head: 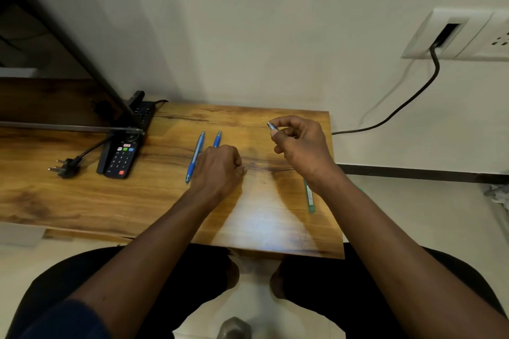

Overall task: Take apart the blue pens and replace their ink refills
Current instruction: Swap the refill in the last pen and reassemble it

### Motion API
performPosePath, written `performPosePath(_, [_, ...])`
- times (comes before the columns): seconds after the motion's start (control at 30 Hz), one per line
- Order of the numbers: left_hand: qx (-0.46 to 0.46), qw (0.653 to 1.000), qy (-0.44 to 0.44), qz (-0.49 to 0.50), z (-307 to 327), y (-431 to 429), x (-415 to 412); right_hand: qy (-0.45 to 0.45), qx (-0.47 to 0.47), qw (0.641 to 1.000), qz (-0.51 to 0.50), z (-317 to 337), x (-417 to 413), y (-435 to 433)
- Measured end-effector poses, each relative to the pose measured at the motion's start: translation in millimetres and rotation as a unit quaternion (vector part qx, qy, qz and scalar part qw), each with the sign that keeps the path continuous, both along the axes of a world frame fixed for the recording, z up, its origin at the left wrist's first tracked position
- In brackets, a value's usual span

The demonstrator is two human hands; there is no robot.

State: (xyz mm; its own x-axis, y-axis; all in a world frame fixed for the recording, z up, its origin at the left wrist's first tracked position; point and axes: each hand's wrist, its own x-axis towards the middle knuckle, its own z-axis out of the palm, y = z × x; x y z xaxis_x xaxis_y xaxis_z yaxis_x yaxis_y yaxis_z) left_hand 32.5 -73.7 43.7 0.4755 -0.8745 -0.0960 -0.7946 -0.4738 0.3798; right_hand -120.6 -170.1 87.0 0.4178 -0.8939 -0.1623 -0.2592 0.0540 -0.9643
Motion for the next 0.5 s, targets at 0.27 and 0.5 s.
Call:
performPosePath(0.27, [0.015, 0.999, 0.036, 0.036, 3, -4, 0, 0.024, 0.004, 0.999, 0.027, 1, -1, 1])
performPosePath(0.5, [-0.074, 0.975, 0.189, 0.087, 29, -3, 18, 0.05, 0.002, 0.998, 0.049, 2, -4, 3])
